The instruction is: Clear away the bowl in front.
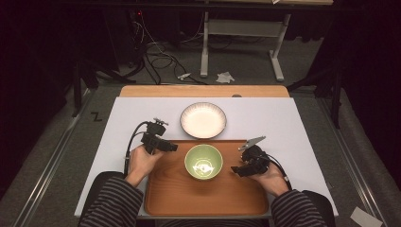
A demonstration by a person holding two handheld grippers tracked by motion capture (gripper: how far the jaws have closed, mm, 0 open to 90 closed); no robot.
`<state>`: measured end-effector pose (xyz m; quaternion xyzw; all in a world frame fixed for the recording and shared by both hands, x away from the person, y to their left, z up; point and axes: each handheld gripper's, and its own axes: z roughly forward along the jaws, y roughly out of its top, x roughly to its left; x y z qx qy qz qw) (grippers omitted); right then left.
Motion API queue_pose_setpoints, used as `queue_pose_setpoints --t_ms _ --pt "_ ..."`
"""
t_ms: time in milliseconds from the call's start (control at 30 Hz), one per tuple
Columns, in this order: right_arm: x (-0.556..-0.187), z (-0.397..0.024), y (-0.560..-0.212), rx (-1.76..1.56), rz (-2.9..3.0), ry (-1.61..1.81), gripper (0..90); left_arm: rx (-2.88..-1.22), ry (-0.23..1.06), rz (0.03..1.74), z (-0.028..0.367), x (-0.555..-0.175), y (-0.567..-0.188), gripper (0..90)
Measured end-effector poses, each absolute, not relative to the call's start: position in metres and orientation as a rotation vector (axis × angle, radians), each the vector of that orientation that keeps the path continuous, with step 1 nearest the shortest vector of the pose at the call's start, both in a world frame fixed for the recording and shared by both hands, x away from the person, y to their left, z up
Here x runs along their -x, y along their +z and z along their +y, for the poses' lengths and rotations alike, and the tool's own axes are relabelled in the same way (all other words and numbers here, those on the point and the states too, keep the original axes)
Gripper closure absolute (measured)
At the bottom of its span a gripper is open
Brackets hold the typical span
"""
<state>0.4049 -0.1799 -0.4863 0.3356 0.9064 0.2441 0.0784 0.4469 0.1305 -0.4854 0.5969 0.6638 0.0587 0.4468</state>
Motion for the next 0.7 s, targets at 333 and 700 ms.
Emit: queue_pose_setpoints --t_ms 333,700 --pt "-0.4044 -0.1793 -0.4866 -0.991 2.722 0.725 40.3 -1.534 0.200 1.625 0.1255 -0.4428 -0.4901 48.0" --pt "-0.4041 -0.1792 -0.4865 -0.991 2.720 0.725 40.3 -1.586 0.205 1.616 0.1217 -0.4394 -0.4940 47.3"
